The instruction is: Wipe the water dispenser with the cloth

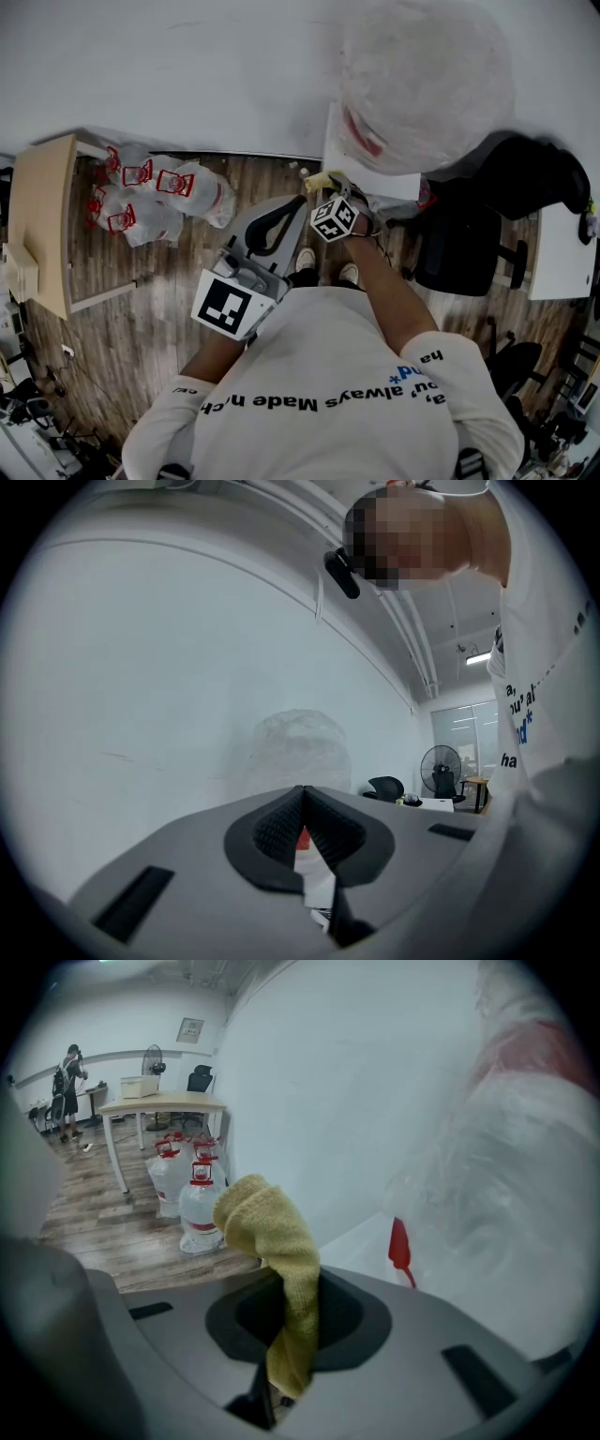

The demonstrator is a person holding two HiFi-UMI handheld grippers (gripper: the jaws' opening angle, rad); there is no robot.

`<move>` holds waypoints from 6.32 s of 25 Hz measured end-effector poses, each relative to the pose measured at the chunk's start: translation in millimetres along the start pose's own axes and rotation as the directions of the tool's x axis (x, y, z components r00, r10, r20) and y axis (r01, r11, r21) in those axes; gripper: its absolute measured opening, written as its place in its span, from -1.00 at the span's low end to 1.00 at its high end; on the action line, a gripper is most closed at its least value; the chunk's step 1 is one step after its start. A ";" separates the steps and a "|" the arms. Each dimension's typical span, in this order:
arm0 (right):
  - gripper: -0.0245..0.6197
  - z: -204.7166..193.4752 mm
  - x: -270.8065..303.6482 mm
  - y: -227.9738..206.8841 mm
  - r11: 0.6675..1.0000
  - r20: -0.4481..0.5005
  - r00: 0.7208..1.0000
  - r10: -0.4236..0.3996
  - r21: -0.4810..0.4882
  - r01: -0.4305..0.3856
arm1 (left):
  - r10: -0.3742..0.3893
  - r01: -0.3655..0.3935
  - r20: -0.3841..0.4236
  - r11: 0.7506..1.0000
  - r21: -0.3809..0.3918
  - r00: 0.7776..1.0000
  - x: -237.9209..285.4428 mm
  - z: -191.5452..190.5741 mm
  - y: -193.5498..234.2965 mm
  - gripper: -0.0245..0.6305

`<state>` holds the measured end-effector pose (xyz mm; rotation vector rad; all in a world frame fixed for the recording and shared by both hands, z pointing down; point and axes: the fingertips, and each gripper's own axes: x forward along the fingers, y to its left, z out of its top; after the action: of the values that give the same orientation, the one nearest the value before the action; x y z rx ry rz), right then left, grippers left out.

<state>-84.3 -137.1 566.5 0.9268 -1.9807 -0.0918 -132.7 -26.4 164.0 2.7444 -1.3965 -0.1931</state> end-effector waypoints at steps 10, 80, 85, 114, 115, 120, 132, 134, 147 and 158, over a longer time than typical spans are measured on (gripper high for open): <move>-0.75 -2.2 0.3 1.8 0.999 -0.024 0.999 0.036 0.014 -0.035 | -0.007 0.007 0.004 1.000 0.005 1.000 3.4 1.4 -5.4 -0.87; -0.76 -43.0 -24.8 -32.7 0.992 0.012 1.000 -0.028 0.126 0.026 | -0.034 0.034 0.000 0.999 0.004 0.999 28.4 -1.0 -32.4 -0.87; -0.74 -43.7 -24.3 -33.7 0.992 0.000 1.000 0.001 0.123 -0.001 | -0.039 0.039 0.006 0.999 0.005 0.999 32.1 0.6 -37.6 -0.87; -0.72 -82.2 -28.8 -109.3 0.980 -0.058 0.991 -0.121 0.154 0.129 | -0.060 0.060 0.006 0.998 0.004 0.998 47.0 2.0 -39.3 -0.87; -0.72 -82.4 -27.6 -108.5 0.981 -0.062 0.991 -0.116 0.150 0.124 | -0.060 0.060 0.005 0.998 0.005 0.998 47.0 2.2 -39.1 -0.87; -0.73 -83.1 -23.3 -107.2 0.984 -0.061 0.993 -0.100 0.139 0.108 | -0.062 0.062 0.000 0.998 0.003 0.998 48.5 -1.1 -39.1 -0.87; -0.75 -88.3 -32.2 -96.1 0.988 -0.046 0.992 -0.115 0.101 0.120 | -0.057 0.057 0.004 0.998 0.006 0.998 38.3 0.4 -46.5 -0.87; -0.75 -89.6 -34.4 -93.6 0.988 -0.045 0.992 -0.116 0.096 0.120 | -0.058 0.058 0.004 0.998 0.005 0.998 37.2 0.0 -47.7 -0.87; -0.75 -97.2 -43.2 -82.2 0.990 -0.046 0.993 -0.109 0.089 0.112 | -0.068 0.068 0.008 0.998 0.000 0.998 38.3 -0.1 -54.0 -0.87; -0.75 -101.9 -49.5 -73.9 0.990 -0.044 0.994 -0.098 0.094 0.102 | -0.070 0.070 0.008 0.998 0.005 0.998 41.2 0.0 -56.3 -0.87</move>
<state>50.6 -129.2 560.2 1.0826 -1.9161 -0.0343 -63.6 -26.5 154.4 2.8017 -1.3051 -0.2042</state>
